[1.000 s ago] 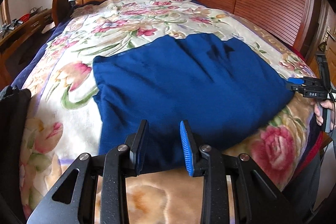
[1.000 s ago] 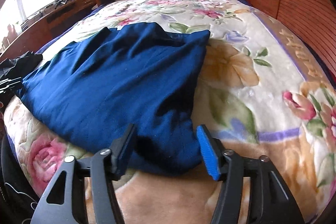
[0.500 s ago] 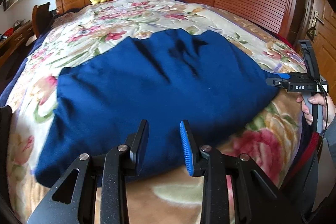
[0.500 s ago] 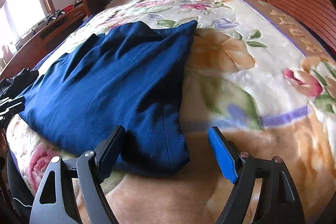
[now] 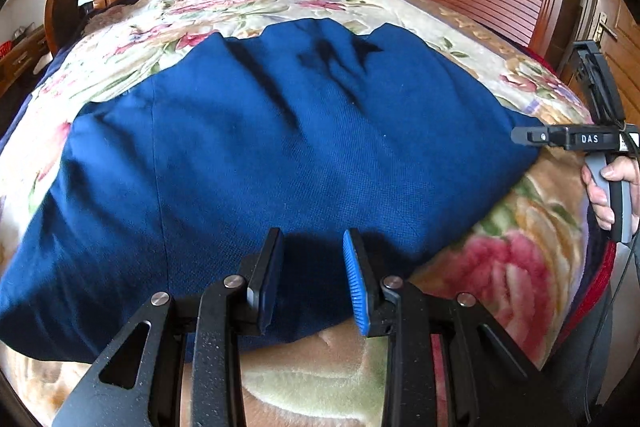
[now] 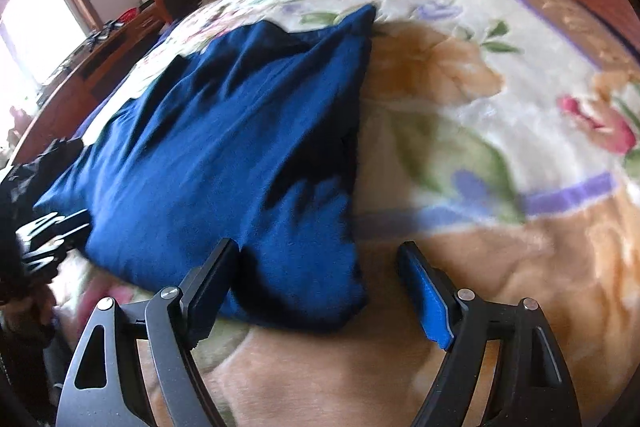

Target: Fold large clothes

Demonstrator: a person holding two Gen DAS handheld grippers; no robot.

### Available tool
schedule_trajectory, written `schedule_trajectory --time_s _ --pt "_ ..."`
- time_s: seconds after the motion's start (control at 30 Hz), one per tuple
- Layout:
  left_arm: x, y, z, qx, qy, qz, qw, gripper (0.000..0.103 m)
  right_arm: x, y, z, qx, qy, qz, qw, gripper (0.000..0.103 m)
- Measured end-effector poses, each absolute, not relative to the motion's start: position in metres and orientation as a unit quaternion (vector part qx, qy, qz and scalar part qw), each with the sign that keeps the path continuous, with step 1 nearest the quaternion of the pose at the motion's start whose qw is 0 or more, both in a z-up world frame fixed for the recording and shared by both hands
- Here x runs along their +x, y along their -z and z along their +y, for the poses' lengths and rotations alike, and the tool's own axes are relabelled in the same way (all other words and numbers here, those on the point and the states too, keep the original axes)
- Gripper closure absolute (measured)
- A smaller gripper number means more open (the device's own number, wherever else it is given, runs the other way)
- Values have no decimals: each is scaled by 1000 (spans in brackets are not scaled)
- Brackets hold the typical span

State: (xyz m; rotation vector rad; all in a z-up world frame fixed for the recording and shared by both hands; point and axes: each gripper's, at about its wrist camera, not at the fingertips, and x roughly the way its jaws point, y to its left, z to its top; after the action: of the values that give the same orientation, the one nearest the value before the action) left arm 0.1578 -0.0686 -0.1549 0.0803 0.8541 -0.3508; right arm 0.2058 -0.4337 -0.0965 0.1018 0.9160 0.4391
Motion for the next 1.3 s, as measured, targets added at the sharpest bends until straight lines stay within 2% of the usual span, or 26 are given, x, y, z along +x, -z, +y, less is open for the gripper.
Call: schedule_trajectory --time_s 0.07,0.1,0.2,0.3,0.5,0.67,0.77,0.8,1.03,1.13,1.27,1.3 --pt "156 155 -67 34 171 411 895 71 207 98 -426 46 -226 447 864 31" --pt "155 154 -66 32 172 411 895 71 207 97 -423 44 -232 446 863 42" --pt "155 153 -64 26 176 412 894 71 210 97 -423 55 -234 450 860 50" --pt "152 151 -60 20 180 410 894 71 207 91 -424 58 -235 436 867 67" --pt "136 137 -30 2 173 398 901 71 188 43 -412 30 -236 363 901 75" --pt "108 113 9 -5 154 370 916 71 182 -9 -355 -34 -259 311 914 81" --pt "88 101 44 -11 128 359 924 71 180 -35 -306 -68 -293 287 909 90" --pt "84 99 54 -13 119 357 926 71 179 -42 -288 -79 -308 279 906 96" --pt "52 100 121 -34 53 350 935 71 158 -52 -129 -184 -406 249 860 98" --pt "40 105 142 -45 31 350 935 71 151 -55 -70 -187 -451 246 837 98" --pt "31 114 161 -60 14 355 933 71 161 -26 -3 -187 -482 326 792 96" --pt "29 115 163 -61 13 356 932 71 162 -18 6 -192 -480 333 789 90"
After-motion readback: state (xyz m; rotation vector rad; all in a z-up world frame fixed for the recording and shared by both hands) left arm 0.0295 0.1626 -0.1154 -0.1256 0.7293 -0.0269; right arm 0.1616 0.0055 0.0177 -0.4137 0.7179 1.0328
